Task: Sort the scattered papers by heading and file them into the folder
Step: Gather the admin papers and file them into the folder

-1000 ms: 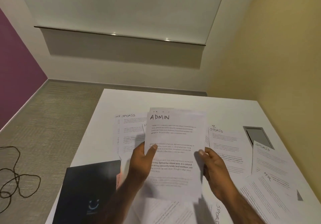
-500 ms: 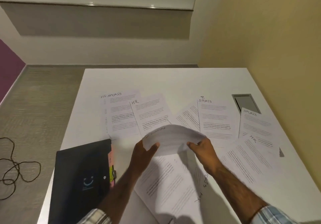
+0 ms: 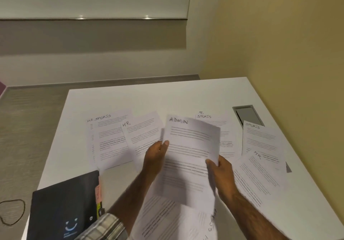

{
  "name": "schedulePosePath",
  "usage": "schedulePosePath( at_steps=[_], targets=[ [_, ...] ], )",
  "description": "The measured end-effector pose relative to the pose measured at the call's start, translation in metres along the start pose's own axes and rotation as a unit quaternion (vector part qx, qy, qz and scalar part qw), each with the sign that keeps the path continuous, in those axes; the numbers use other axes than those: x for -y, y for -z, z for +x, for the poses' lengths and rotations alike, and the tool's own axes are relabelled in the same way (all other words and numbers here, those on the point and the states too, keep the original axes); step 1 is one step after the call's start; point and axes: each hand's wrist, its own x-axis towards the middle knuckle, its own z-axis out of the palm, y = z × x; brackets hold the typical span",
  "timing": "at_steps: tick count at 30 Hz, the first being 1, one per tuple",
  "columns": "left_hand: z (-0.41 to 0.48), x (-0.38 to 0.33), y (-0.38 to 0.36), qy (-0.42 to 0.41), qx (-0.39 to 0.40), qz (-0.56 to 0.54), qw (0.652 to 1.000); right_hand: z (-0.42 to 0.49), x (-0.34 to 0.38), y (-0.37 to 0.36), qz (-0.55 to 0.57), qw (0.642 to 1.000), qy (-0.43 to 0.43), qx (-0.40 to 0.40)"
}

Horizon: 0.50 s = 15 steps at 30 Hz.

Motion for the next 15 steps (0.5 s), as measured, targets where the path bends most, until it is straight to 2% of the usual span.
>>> schedulePosePath(
  at_steps=[3, 6, 10, 15],
  targets=[
    [0.041, 0.005, -0.025, 0.019, 0.006, 0.083, 0.996, 0.019, -0.014, 0.036, 0.032, 0.997, -0.023, -0.060],
    [0.076, 0.008, -0.051, 0.023, 0.032, 0.230, 0.972, 0.037, -0.029, 0.081, 0.048, 0.991, -0.046, -0.118],
    [0.113, 0.013, -0.084, -0.002, 0.040, 0.427, 0.903, 0.057, -0.044, 0.131, 0.038, 0.983, -0.080, -0.158],
    [0.146, 0.018, -0.115, 0.042, 0.065, 0.544, 0.836, 0.074, -0.049, 0.174, 0.052, 0.978, -0.089, -0.181]
  ],
)
